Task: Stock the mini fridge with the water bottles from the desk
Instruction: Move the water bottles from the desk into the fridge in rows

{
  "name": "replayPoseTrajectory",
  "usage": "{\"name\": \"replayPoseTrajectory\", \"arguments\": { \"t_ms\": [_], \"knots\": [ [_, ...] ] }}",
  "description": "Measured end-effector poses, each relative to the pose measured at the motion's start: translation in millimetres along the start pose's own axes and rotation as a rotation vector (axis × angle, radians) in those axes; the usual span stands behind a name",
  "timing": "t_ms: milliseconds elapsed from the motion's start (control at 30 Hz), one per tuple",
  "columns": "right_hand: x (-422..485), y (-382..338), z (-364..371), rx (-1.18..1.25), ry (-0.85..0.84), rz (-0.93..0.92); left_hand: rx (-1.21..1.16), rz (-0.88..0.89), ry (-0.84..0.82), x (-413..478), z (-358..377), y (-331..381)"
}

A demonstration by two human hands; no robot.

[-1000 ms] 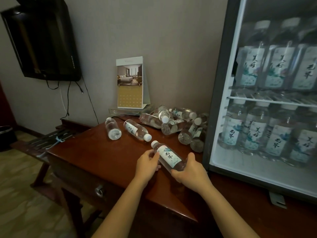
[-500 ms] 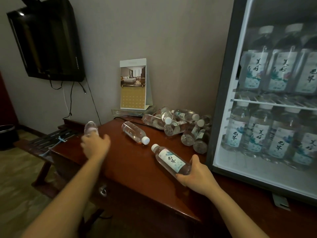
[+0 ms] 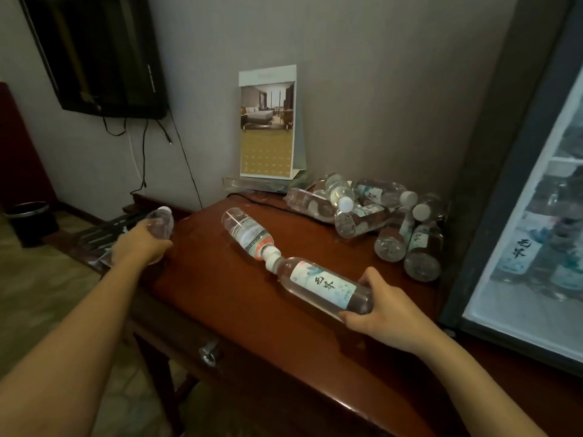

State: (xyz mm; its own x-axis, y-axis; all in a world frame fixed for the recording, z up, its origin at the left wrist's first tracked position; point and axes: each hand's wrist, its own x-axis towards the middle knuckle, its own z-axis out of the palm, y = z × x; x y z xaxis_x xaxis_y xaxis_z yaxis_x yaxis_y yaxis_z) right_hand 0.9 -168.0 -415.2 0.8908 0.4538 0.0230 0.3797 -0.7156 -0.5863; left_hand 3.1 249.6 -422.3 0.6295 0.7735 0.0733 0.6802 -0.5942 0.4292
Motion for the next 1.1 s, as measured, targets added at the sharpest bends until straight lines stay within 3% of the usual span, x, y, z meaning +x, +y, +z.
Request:
{"name": "replayPoseTrajectory", "arguments": {
  "t_ms": [167,367,533,600,900,1100],
  "knots": [
    [-2.3,-0.1,7.2,-0.005,0.059,0.016,0.047,-0.081,-0.06,-25.1,0.5,18.4],
    [-7.0,-1.7,13.8,-0.061,0.095,0.01,-0.169,-0.1,-0.018,-65.1,12.2,38.8],
    [-7.8,-0.8,16.0,-0.027,0.134,0.041,-0.734,-0.07,-0.122,-90.3,32.6,48.1],
    [-7.1,0.0,16.2,0.004,0.132,0.059,-0.815,0.027,-0.172,-100.7,45.0,53.8],
    [-11.0,3.7,14.3,0.049,0.169,0.084,-0.519,0.359,-0.419,-99.3,48.3,61.9],
    [-12.8,5.5,16.4,0.078,0.183,0.059,-0.264,0.397,-0.364,-101.0,44.7,50.8]
  ]
}}
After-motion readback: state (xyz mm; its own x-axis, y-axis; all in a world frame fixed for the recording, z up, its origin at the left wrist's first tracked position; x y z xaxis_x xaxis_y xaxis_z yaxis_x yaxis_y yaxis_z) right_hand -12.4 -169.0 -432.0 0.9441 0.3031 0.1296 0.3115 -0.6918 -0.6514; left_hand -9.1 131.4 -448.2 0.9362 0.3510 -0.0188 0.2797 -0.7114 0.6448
